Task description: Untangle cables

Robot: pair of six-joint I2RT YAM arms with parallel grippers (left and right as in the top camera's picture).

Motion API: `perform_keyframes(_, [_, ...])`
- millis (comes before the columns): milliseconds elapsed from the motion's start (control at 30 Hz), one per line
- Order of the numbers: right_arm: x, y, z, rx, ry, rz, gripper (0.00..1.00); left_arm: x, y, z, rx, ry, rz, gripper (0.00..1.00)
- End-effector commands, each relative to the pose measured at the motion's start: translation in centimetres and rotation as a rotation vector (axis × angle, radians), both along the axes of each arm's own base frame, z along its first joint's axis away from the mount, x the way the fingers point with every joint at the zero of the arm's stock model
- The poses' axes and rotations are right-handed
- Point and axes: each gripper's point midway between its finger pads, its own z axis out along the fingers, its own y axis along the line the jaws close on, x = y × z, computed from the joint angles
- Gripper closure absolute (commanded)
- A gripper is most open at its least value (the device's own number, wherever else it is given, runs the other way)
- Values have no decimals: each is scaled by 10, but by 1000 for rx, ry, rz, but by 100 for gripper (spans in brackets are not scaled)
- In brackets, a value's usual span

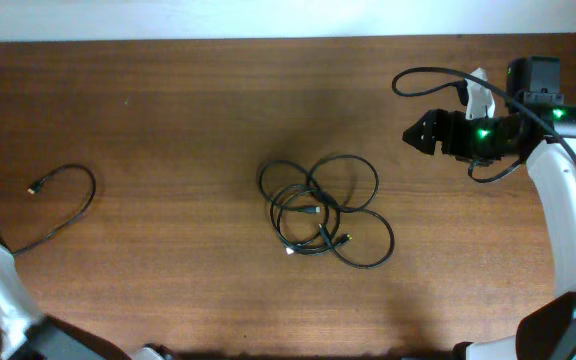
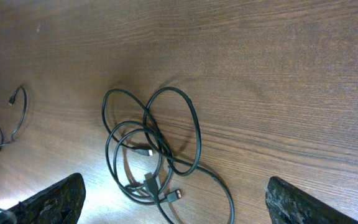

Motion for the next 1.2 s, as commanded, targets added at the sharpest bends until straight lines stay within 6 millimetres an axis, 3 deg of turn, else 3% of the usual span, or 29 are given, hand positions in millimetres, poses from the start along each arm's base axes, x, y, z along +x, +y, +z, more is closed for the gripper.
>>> perform_keyframes(0, [-1,0,-1,-11,-4,8,8,24,-6,-59,-179,15,-104,71])
perform_keyframes(33, [-1,0,-1,-11,-4,8,8,29,-11,-69,-214,16,-138,59])
perform_keyframes(100, [-1,0,-1,-11,-4,7,8,47,-28,-88,-306,-9,-259,1])
perform_keyframes(233, [-2,0,-1,-11,-1,7,8,72,-72,-89,-429,-84,-484,1])
perform_keyframes(367, [-2,-4,-3,-35,5,-3,8,83,-115,-104,-468,14,-627,1])
perform_keyframes(467, [-4,-8,-7,-61,23,-14,8,94,-180,-124,-519,157,-801,1])
perform_keyframes(600, [-7,-12,-10,-84,40,-23,8,111,-279,-136,-494,311,-1089,1])
perform_keyframes(633, [-8,-13,-11,-91,48,-26,8,112,-295,-138,-497,333,-1129,1])
perform_keyframes(700, [-12,-15,-14,-103,66,-30,8,107,-345,-149,-541,412,-1233,1])
perform_keyframes(733, [-13,-15,-14,-103,70,-30,8,103,-362,-154,-561,445,-1265,1])
perform_keyframes(767, [-13,-15,-14,-103,73,-30,1,95,-384,-162,-588,496,-1308,1])
perform_keyframes(867, [-13,-15,-14,-103,73,-30,1,75,-438,-182,-604,634,-1459,1])
perform_keyframes(1000, [-18,-14,-16,-102,93,-29,1,52,-498,-211,-627,776,-1594,1])
perform_keyframes(1167, [-19,-14,-16,-101,99,-28,1,24,-543,-246,-616,931,-1691,1])
